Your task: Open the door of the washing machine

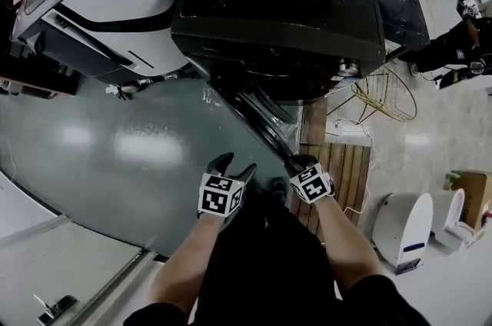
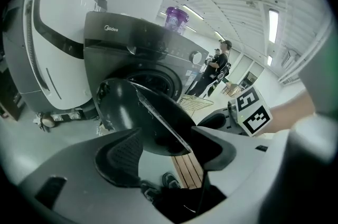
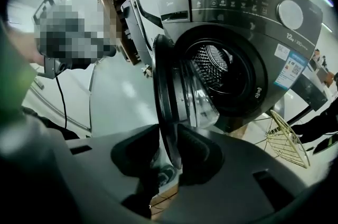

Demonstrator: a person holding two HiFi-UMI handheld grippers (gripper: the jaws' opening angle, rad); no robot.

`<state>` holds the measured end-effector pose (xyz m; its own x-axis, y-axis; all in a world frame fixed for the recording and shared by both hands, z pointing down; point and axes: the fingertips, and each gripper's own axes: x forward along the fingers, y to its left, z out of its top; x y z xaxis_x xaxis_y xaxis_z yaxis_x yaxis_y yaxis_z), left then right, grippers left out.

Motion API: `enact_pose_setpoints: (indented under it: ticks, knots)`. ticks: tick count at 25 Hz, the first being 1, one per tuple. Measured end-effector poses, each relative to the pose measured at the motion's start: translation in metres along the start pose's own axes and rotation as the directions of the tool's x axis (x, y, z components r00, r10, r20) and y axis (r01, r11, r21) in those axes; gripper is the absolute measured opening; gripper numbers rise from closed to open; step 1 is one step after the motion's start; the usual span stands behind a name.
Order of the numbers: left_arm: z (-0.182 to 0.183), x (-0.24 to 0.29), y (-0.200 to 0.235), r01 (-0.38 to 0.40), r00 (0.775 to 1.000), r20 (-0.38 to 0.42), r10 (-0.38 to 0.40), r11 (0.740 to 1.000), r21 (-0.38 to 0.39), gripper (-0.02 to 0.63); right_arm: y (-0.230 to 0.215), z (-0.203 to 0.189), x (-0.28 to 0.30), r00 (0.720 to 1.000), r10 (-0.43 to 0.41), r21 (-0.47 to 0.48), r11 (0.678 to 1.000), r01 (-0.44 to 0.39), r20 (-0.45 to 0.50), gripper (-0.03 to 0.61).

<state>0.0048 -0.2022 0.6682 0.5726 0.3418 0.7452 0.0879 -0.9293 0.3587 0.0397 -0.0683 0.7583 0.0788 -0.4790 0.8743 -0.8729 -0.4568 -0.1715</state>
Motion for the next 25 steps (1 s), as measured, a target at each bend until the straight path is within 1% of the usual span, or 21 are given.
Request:
enact_pose_setpoints:
  ticks: [3,5,7,9,11,13,16,18,21,23,25]
  knots:
    - [-0.004,-0.004,-0.003,-0.015,1.0,0.004,0.015,1.0,-0.008,0.301,0.02,-0.002,0.008,0.999,0.048,0.02,0.999,-0.048,-0.001,0.123]
    - [-0.009,-0.011,-0.004,-0.034,0.999,0.006,0.034,0.999,-0.022,0.301,0.037,-0.008,0.013,0.995,0.093,0.047,0.995,-0.091,-0.023,0.117]
    - [-0.013,-0.019,-0.003,-0.053,0.998,0.013,0.054,0.998,-0.04,0.299,0.053,-0.01,0.016,0.989,0.141,0.045,0.989,-0.139,-0.042,0.11]
    - [-0.018,-0.027,0.0,-0.075,0.997,0.02,0.076,0.996,-0.058,0.299,0.071,-0.011,0.018,0.979,0.196,0.024,0.981,-0.195,-0.064,0.109]
    - [-0.022,-0.037,0.005,-0.101,0.994,0.029,0.104,0.991,-0.084,0.298,0.092,-0.011,0.021,0.964,0.251,0.026,0.968,-0.249,-0.092,0.114]
    - [-0.024,-0.048,0.012,-0.13,0.99,0.044,0.135,0.986,-0.109,0.296,0.11,-0.01,0.028,0.951,0.288,0.061,0.957,-0.282,-0.114,0.109]
    - [-0.028,-0.065,0.022,-0.171,0.981,0.068,0.183,0.974,-0.148,0.295,0.136,-0.006,0.04,0.935,0.334,0.102,0.941,-0.323,-0.118,0.097]
    - [-0.036,-0.079,0.03,-0.201,0.973,0.079,0.218,0.963,-0.181,0.295,0.159,-0.004,0.043,0.92,0.372,0.068,0.928,-0.367,-0.126,0.098]
    - [-0.049,-0.101,0.048,-0.249,0.955,0.096,0.279,0.937,-0.245,0.294,0.183,0.005,0.042,0.899,0.41,-0.045,0.906,-0.421,-0.155,0.106]
    - [-0.055,-0.114,0.058,-0.27,0.943,0.112,0.315,0.916,-0.296,0.293,0.188,0.014,0.038,0.896,0.415,-0.105,0.895,-0.433,-0.158,0.106]
    - [-0.059,-0.126,0.065,-0.281,0.932,0.126,0.339,0.899,-0.337,0.291,0.185,0.023,0.029,0.897,0.417,-0.145,0.888,-0.437,-0.149,0.106]
